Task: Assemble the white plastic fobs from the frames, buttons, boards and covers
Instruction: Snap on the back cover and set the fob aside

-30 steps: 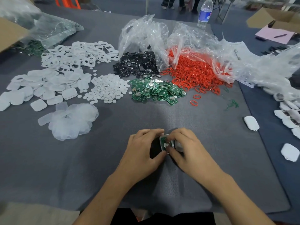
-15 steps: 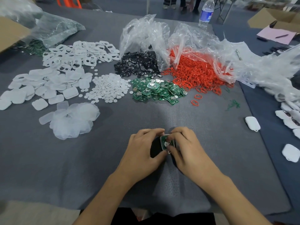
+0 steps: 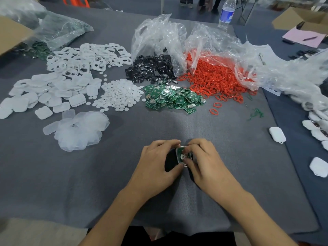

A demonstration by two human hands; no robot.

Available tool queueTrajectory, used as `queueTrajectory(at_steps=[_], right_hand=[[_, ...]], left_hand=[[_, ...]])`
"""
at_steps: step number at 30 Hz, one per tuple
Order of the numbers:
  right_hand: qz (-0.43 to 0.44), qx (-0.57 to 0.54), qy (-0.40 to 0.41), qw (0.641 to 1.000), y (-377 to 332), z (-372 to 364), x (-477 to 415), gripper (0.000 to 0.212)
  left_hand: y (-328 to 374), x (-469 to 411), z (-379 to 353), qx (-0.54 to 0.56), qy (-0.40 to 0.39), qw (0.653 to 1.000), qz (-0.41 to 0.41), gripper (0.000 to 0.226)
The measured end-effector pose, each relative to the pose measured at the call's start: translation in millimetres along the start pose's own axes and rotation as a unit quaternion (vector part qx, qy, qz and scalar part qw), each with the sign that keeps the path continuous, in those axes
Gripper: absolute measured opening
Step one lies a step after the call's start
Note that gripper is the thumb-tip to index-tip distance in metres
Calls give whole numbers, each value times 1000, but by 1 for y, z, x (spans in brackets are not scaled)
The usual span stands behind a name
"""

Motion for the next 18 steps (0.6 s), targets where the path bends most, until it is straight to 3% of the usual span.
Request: queueTrajectory(at_steps=[18], right_hand=[[-16,20,-16,1000,3,0,0,16]], left_hand=[[2,0,1,2,0,1000,-1,56]])
Point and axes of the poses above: each hand's wrist, its own x-axis away from the middle knuckle, its own z-axis out of the back of the hand, y = z × x, the point moved 10 cm from there along -x, towards the middle knuckle, and after that the axes turned 5 degrees about -z, right-handed, at the moved point
